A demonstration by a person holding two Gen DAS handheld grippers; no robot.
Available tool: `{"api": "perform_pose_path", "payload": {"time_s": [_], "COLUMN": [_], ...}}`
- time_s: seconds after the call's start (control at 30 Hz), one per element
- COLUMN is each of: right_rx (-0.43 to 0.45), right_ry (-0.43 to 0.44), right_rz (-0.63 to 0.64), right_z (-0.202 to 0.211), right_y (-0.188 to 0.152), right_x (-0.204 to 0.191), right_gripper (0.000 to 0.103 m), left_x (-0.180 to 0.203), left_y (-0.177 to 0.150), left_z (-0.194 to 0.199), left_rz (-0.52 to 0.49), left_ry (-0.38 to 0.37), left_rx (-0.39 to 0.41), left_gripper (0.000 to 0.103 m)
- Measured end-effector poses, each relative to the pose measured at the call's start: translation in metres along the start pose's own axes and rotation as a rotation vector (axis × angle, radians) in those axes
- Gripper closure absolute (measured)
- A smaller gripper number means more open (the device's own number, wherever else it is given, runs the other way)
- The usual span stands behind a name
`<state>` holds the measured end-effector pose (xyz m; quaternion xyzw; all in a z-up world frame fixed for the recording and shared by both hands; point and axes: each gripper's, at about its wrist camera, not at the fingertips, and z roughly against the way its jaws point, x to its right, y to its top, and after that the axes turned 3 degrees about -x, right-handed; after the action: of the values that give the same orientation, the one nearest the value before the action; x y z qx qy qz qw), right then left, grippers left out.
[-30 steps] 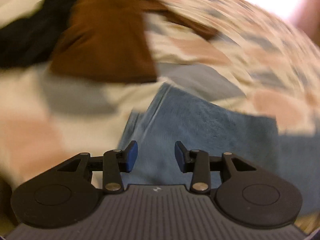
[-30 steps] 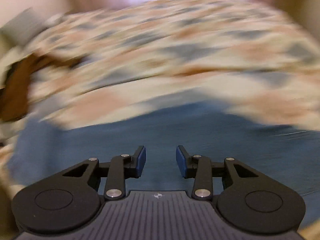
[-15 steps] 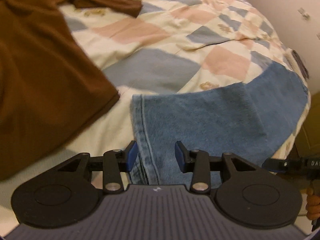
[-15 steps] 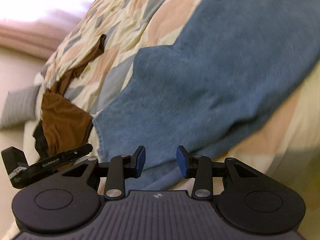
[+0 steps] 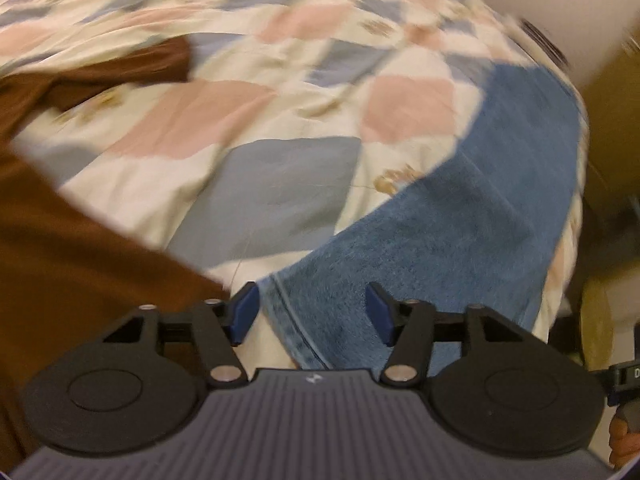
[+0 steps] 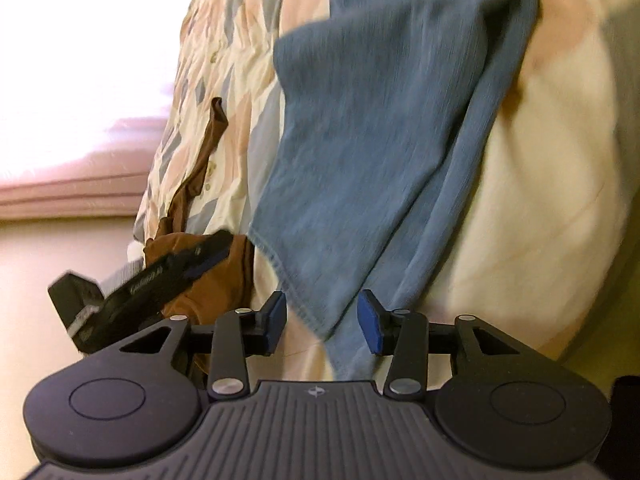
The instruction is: Fold clothes
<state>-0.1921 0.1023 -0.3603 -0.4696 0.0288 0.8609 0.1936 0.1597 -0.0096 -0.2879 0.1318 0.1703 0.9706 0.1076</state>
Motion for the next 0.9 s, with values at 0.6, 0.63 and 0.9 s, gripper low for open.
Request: {"api": "perform_pose_path", "payload": {"time_s": [0.6, 0.63, 0.9], "right_rx": [0.382, 0.383, 0.456], "right_ry": [-0.129, -0.139, -0.087], "right_rz": [-0.373, -0.36, -0.204], "right_z": [-0.12, -0.125, -0.068], "right_y": [-0.076, -0.071, -0.087], "right_x": [-0.008, -0.012, -0.052], "right_gripper": [0.038, 0.043, 0.101], "left_x": [-0.048, -0.049, -0.052], "left_y": [0.029, 0.031, 0.031], "left_z": [-0.068, -0.067, -0.009], "left_rz": [-0.327, -0.316, -0.25], "left_ry": [-0.304, -0.306, -0.429], "left_rx": [-0.219, -0.225, -0.181], "left_gripper": [0.075, 0.083, 0.095]}}
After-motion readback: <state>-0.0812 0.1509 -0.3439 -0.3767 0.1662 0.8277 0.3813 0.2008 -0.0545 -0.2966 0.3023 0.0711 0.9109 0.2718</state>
